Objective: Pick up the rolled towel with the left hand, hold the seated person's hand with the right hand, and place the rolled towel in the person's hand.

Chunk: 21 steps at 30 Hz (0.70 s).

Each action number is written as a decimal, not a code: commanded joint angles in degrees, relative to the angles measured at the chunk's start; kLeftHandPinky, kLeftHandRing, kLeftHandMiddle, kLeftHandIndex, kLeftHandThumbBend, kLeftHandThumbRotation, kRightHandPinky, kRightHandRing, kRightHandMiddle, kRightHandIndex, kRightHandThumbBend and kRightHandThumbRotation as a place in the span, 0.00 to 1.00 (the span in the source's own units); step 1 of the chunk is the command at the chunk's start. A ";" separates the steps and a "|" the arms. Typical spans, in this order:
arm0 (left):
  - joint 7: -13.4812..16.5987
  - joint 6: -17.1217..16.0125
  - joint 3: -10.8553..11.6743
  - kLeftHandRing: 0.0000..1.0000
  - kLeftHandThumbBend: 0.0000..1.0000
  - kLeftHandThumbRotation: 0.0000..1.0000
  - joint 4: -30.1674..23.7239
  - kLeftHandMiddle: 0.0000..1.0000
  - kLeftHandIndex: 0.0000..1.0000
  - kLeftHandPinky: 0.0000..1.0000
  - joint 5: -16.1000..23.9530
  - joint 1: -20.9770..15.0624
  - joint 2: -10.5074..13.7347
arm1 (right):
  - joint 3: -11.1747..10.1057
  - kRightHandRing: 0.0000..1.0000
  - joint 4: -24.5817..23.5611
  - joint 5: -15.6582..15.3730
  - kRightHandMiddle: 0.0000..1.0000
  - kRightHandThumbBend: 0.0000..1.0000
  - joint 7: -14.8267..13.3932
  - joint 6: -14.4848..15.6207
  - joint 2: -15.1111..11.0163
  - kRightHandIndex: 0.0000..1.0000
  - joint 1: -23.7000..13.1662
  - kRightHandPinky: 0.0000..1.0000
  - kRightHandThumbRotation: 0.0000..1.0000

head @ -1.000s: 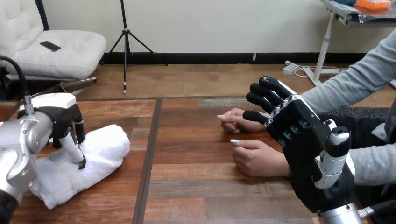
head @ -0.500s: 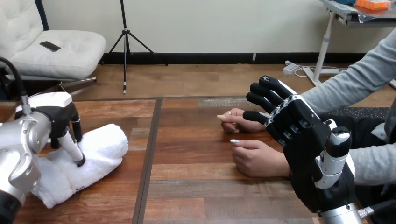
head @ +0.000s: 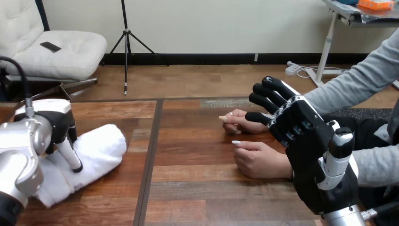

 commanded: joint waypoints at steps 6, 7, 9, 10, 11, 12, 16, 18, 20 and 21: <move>-0.82 -0.80 -1.94 0.70 0.87 0.46 -1.79 0.75 0.76 0.50 4.22 -2.42 0.54 | -0.30 0.86 -2.07 0.09 0.86 1.00 -0.19 -0.99 -0.15 0.84 -3.11 0.76 1.00; -1.00 -0.49 -1.64 0.74 0.89 0.51 -2.57 0.78 0.78 0.54 4.43 -2.07 0.52 | -0.28 0.86 -2.09 0.11 0.86 1.00 -0.26 -0.92 -0.14 0.84 -3.11 0.77 1.00; -1.24 0.02 -1.25 0.74 0.90 0.55 -3.68 0.79 0.81 0.57 4.66 -1.60 0.49 | -0.25 0.87 -2.02 0.15 0.86 1.00 -0.27 -0.96 -0.12 0.84 -3.15 0.77 1.00; -1.30 0.19 -1.14 0.74 0.90 0.56 -3.97 0.80 0.81 0.57 4.72 -1.49 0.48 | -0.25 0.87 -1.94 0.15 0.86 0.99 -0.24 -1.05 -0.10 0.84 -3.19 0.77 1.00; -1.33 0.27 -1.12 0.75 0.90 0.57 -4.05 0.80 0.82 0.58 4.74 -1.47 0.47 | -0.26 0.87 -1.89 0.14 0.86 0.99 -0.22 -1.12 -0.10 0.84 -3.22 0.77 1.00; -1.32 0.35 -1.06 0.75 0.91 0.58 -4.28 0.80 0.82 0.58 4.77 -1.38 0.49 | -0.25 0.87 -1.85 0.17 0.86 0.99 -0.18 -1.16 -0.09 0.84 -3.24 0.77 1.00; -1.41 0.67 -0.97 0.74 0.91 0.61 -5.09 0.80 0.83 0.58 4.91 -1.13 0.65 | -0.21 0.87 -1.86 0.26 0.86 0.99 -0.13 -1.03 -0.11 0.84 -3.25 0.78 1.00; -1.35 0.66 -0.90 0.72 0.91 0.63 -5.55 0.79 0.82 0.56 4.96 -0.96 0.80 | -0.20 0.87 -1.89 0.19 0.86 0.99 -0.20 -0.94 -0.13 0.85 -3.26 0.78 1.00; -1.25 0.60 -0.81 0.71 0.92 0.64 -5.94 0.78 0.81 0.54 4.94 -0.78 0.92 | -0.20 0.87 -1.88 0.12 0.86 0.99 -0.23 -0.93 -0.13 0.85 -3.27 0.78 1.00; -1.19 0.57 -0.76 0.70 0.92 0.64 -6.11 0.77 0.80 0.53 4.92 -0.70 0.97 | -0.20 0.87 -1.87 0.09 0.86 0.99 -0.25 -0.94 -0.13 0.85 -3.28 0.78 1.00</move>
